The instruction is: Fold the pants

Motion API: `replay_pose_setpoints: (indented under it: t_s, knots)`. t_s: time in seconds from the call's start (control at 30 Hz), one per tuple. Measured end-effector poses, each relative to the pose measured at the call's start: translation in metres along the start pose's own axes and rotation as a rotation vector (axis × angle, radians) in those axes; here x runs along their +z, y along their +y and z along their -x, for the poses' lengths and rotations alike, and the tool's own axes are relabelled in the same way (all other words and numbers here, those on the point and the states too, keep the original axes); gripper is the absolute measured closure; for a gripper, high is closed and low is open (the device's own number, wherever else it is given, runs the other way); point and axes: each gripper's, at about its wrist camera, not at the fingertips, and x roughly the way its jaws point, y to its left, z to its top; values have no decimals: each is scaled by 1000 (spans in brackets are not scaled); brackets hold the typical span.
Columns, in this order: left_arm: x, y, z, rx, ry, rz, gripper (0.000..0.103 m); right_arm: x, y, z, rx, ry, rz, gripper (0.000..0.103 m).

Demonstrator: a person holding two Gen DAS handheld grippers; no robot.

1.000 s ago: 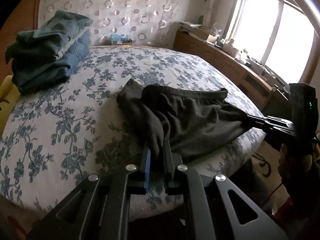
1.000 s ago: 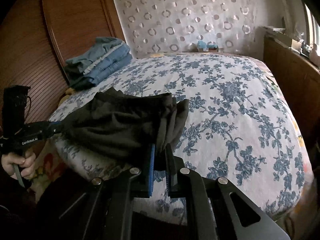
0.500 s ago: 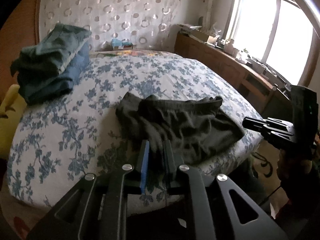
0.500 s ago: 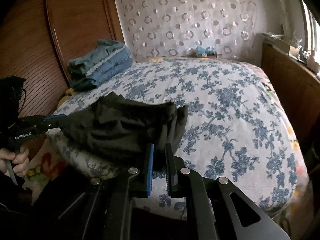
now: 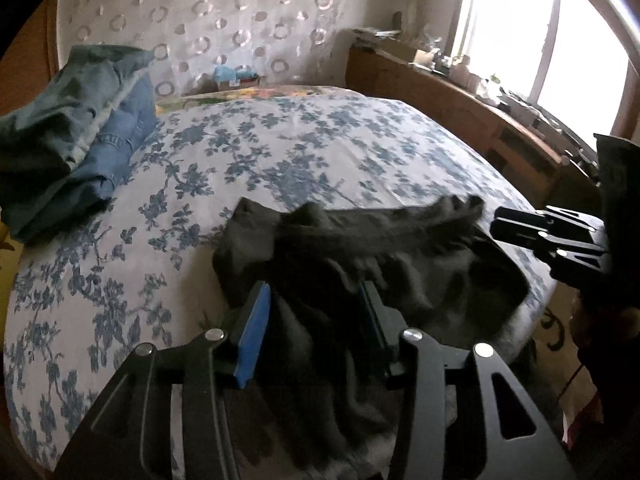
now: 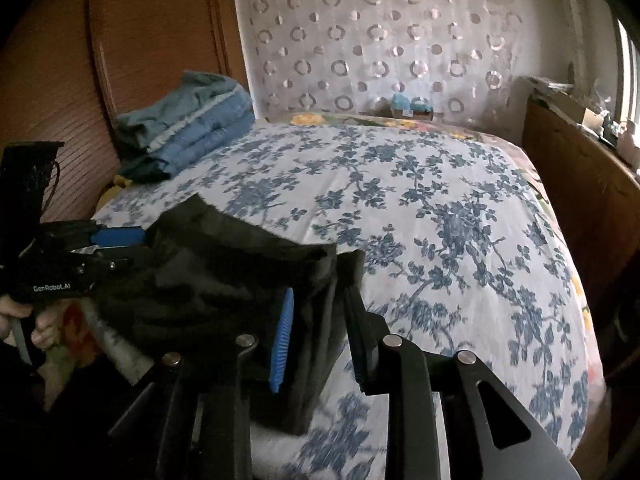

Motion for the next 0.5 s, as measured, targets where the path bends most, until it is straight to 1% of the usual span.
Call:
replay_pose_setpoints:
  t_s: [0.1, 0.17, 0.27, 0.37, 0.43, 0.47, 0.5]
  knots:
    - [7, 8, -8, -9, 15, 17, 57, 9, -8, -11, 20, 12, -23, 76]
    - [10, 9, -13, -17, 24, 11, 57, 14, -12, -17, 29, 21, -37, 76]
    - [12, 10, -16, -21, 18, 3, 57, 19, -14, -23, 75, 27, -45, 76]
    - [15, 12, -19, -13, 12, -1, 58, 25, -12, -34, 90, 48, -31, 76]
    - [15, 11, -19, -26, 5, -11, 63, 30, -10, -42, 112, 65, -15, 76]
    - [15, 11, -19, -27, 5, -17, 72, 31, -8, -46, 114, 73, -6, 76]
    - [15, 11, -19, -25, 5, -21, 77, 32, -8, -49, 115, 80, -1, 77]
